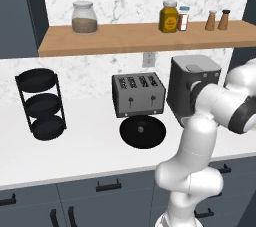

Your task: Grab a lemon wedge from the fridge and one ice cube from the ice bowl, and put them in the glass of lemonade.

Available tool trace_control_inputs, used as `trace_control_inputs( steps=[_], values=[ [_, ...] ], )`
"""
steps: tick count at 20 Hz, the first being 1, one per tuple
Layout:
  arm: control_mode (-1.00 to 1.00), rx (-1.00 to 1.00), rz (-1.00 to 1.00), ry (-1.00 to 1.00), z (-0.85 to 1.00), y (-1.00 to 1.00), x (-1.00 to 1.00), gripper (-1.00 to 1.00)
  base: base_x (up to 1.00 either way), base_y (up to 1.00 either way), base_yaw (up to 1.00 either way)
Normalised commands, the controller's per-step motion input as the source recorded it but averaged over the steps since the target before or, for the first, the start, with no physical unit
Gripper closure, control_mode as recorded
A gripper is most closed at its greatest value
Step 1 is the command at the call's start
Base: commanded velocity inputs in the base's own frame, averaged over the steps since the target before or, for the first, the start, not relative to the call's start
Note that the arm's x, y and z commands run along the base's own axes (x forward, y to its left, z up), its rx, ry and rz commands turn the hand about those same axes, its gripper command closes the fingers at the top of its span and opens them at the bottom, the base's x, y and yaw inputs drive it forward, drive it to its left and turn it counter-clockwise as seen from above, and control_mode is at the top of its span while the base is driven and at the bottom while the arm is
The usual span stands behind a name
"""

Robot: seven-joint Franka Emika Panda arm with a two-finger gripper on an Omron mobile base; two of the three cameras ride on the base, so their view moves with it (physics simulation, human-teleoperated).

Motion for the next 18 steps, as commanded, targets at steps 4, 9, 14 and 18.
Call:
trace_control_inputs(
  steps=[4,9,14,18],
  values=[
    [-1.00,0.00,0.00,0.00,0.09,0.29,0.00,-1.00,0.00,0.00,0.00],
    [-1.00,0.00,0.05,0.00,0.07,0.56,-0.21,-1.00,0.00,0.00,0.00],
    [-1.00,-0.07,0.10,0.01,0.11,0.86,-0.25,-1.00,0.00,0.00,0.00],
    [-1.00,-0.20,0.19,0.21,0.00,1.00,-0.02,-1.00,0.00,0.00,0.00]
  ],
)
